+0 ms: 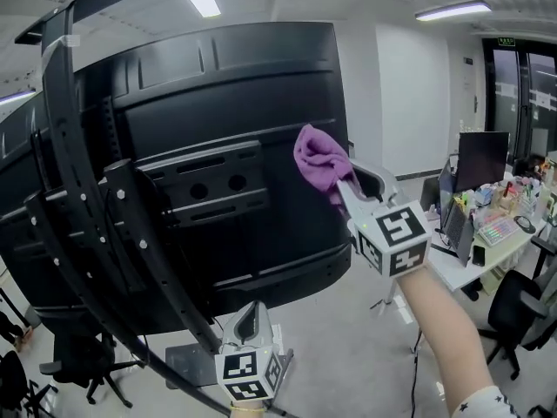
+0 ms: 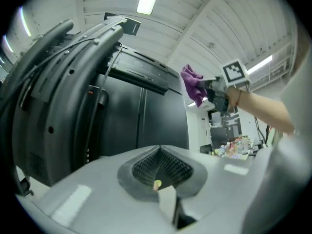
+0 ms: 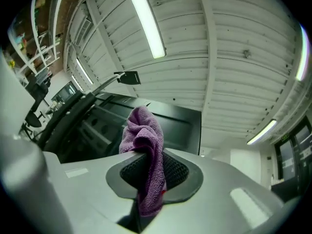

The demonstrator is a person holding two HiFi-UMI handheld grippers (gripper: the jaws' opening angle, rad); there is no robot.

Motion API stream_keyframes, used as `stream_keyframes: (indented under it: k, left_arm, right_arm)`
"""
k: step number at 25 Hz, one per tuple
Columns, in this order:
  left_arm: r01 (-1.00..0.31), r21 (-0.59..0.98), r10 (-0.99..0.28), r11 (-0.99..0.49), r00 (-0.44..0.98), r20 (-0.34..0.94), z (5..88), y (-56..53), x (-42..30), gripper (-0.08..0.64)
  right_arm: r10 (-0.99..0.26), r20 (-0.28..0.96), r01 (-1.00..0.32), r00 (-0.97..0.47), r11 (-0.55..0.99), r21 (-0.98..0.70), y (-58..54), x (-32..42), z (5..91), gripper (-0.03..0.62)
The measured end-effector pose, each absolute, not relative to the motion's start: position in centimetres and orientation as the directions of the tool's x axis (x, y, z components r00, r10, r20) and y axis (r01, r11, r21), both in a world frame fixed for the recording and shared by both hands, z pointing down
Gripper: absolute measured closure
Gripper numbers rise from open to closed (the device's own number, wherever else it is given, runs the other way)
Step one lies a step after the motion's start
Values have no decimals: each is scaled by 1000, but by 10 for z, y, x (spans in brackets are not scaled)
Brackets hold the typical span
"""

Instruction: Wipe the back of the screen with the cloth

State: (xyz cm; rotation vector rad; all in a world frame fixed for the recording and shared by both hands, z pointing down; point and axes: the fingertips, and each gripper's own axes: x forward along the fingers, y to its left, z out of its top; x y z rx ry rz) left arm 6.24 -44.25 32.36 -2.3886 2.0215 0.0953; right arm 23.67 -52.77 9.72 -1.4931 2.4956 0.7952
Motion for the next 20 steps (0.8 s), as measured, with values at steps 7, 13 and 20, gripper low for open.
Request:
stream_keyframes:
  k: [7, 13, 20]
  left_arm:
    - [-994, 43, -995, -102, 102, 8, 371, -330, 65, 552]
    - [-996, 84, -995, -33, 41, 94, 414, -248, 55, 552]
    - [-995, 88, -996, 52, -45, 83, 408, -177, 7, 552]
  right_arm:
    - [-795, -176, -811, -581, 549, 201, -407, 233, 297, 538]
    - [-763, -74, -766, -642, 633, 114, -316, 206, 373, 538]
    - [-689, -30, -689, -724, 722, 61, -248, 138, 391, 538]
